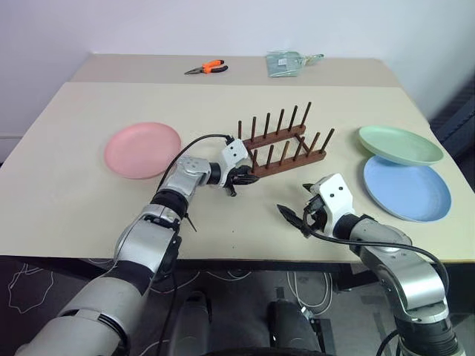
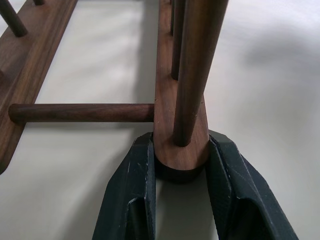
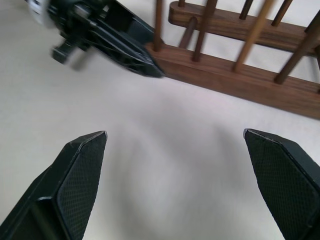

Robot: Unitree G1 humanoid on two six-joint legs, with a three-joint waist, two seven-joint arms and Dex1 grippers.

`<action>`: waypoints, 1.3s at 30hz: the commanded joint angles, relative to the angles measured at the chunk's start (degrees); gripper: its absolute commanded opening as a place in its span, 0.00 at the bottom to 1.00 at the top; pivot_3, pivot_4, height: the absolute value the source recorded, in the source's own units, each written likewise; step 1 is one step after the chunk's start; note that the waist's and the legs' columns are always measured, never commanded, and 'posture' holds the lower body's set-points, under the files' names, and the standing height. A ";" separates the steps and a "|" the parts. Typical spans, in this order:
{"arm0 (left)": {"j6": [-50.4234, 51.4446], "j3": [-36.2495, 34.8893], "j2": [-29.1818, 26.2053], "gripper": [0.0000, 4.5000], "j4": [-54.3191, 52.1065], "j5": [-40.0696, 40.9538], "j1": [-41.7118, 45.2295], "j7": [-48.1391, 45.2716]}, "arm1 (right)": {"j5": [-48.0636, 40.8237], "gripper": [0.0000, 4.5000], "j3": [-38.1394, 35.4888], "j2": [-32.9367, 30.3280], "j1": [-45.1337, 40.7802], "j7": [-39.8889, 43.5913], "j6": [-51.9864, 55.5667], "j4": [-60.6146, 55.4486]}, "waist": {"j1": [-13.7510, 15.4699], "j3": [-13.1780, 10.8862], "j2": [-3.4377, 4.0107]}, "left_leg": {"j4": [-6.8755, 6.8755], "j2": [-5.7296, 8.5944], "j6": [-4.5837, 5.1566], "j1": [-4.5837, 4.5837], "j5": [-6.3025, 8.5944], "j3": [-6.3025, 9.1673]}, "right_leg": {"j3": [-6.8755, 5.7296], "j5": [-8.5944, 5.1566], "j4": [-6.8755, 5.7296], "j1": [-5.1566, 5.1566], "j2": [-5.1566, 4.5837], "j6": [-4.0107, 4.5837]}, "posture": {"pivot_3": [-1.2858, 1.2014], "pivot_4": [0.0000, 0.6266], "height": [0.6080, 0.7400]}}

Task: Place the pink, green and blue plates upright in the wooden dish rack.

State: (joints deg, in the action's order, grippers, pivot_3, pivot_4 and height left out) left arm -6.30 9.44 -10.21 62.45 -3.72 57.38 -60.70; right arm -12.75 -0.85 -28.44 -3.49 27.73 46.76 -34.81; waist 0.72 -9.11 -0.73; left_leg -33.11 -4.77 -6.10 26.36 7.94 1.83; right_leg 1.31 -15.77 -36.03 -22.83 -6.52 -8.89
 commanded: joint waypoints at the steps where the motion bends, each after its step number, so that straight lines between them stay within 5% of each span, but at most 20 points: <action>1: 1.75 1.45 -3.46 0.17 -10.31 2.03 -4.27 -9.77 | -3.27 1.00 -4.34 -2.85 2.57 2.80 0.91 -4.74 | -0.03 0.00 0.00 | 0.00 0.00 0.00 0.00 0.00 0.00 | 0.00 0.00 -0.01 0.00 0.00 0.00 | 0.52 0.24 1.00; 7: 8.77 3.62 -8.80 0.17 -26.10 4.12 -10.06 -17.82 | -9.20 1.00 -10.91 -8.71 11.92 8.87 2.30 -9.24 | 0.06 0.00 0.00 | -0.02 -0.02 0.00 -0.01 0.00 0.01 | 0.00 -0.05 -0.01 0.05 0.00 0.09 | 0.52 0.24 1.00; 12: 10.46 5.26 -10.43 0.17 -29.10 2.62 -11.74 -17.54 | -10.03 1.00 -12.04 -9.65 14.73 8.68 1.55 -9.78 | -0.07 -0.01 -0.02 | -0.13 -0.02 0.01 -0.02 0.00 0.02 | 0.01 -0.11 0.01 0.09 -0.01 0.22 | 0.52 0.24 1.00; 15: 10.81 5.84 -11.06 0.47 -28.59 1.54 -12.09 -15.22 | -9.18 0.94 -11.35 -8.97 14.64 7.08 0.93 -8.99 | -0.06 -0.01 -0.02 | -0.13 -0.02 0.01 -0.03 0.00 0.02 | 0.01 -0.11 0.00 0.08 -0.01 0.23 | 0.52 0.24 1.00; 18: 9.84 6.30 -12.71 0.78 -27.92 -0.73 -12.68 -11.41 | -8.10 0.71 -10.29 -8.60 14.94 5.56 0.17 -8.21 | -0.06 -0.01 -0.02 | -0.13 -0.02 0.01 -0.02 0.00 0.03 | 0.01 -0.12 0.00 0.08 -0.01 0.23 | 0.52 0.24 1.00; 19: 9.59 6.32 -13.17 0.79 -27.87 -1.09 -12.90 -10.51 | -7.92 0.59 -10.01 -8.60 15.15 5.29 -0.11 -8.14 | -0.10 -0.01 -0.02 | -0.13 -0.02 0.01 -0.03 0.00 0.03 | 0.01 -0.12 0.00 0.08 -0.01 0.23 | 0.52 0.24 1.00; 21: 11.41 5.20 -14.62 0.71 -29.68 0.27 -14.24 -10.57 | -7.16 0.36 -9.32 -8.45 15.40 4.37 -0.65 -7.53 | -0.26 -0.01 -0.01 | -0.13 -0.02 0.01 -0.05 0.00 0.03 | 0.01 -0.12 -0.01 0.08 -0.01 0.23 | 0.52 0.24 1.00; 24: 16.80 3.51 -16.85 0.40 -35.76 3.70 -17.45 -11.99 | -6.19 0.01 -8.46 -8.66 15.72 3.41 -1.39 -6.85 | -0.50 -0.01 -0.01 | -0.11 -0.03 0.01 -0.07 0.00 0.03 | 0.02 -0.12 -0.02 0.09 -0.01 0.23 | 0.52 0.24 1.00; 27: 25.51 2.96 -19.76 0.04 -47.68 8.92 -23.22 -15.19 | -5.14 0.00 -7.64 -8.79 15.08 2.76 -2.24 -5.23 | -0.92 0.00 0.01 | -0.10 -0.04 0.01 -0.08 0.00 0.02 | 0.02 -0.13 -0.03 0.08 0.00 0.25 | 0.52 0.24 1.00; 33: 36.45 5.21 -18.05 0.01 -63.05 11.57 -30.62 -9.19 | -1.82 0.00 -4.34 -8.82 11.55 0.58 -3.25 -0.90 | -0.62 0.00 0.00 | -0.16 -0.03 0.02 -0.07 0.00 0.03 | 0.02 -0.14 -0.02 0.15 -0.01 0.29 | 0.52 0.24 1.00; 39: 35.74 5.90 -12.06 0.01 -60.55 6.43 -30.86 5.49 | 1.87 0.00 -1.55 -6.98 4.66 -3.37 -3.26 5.92 | -0.08 0.00 0.00 | -0.23 -0.03 0.02 -0.08 0.00 0.03 | 0.03 -0.13 -0.02 0.16 -0.01 0.30 | 0.52 0.24 1.00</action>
State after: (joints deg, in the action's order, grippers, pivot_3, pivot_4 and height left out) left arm 29.40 15.15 -22.78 0.50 4.92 25.70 -59.91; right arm -11.87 -2.64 -35.95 2.41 25.50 44.47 -29.34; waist 0.64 -9.11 -0.73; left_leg -33.37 -4.79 -6.08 26.28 7.94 1.87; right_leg 1.34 -15.89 -36.05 -22.66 -6.53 -8.58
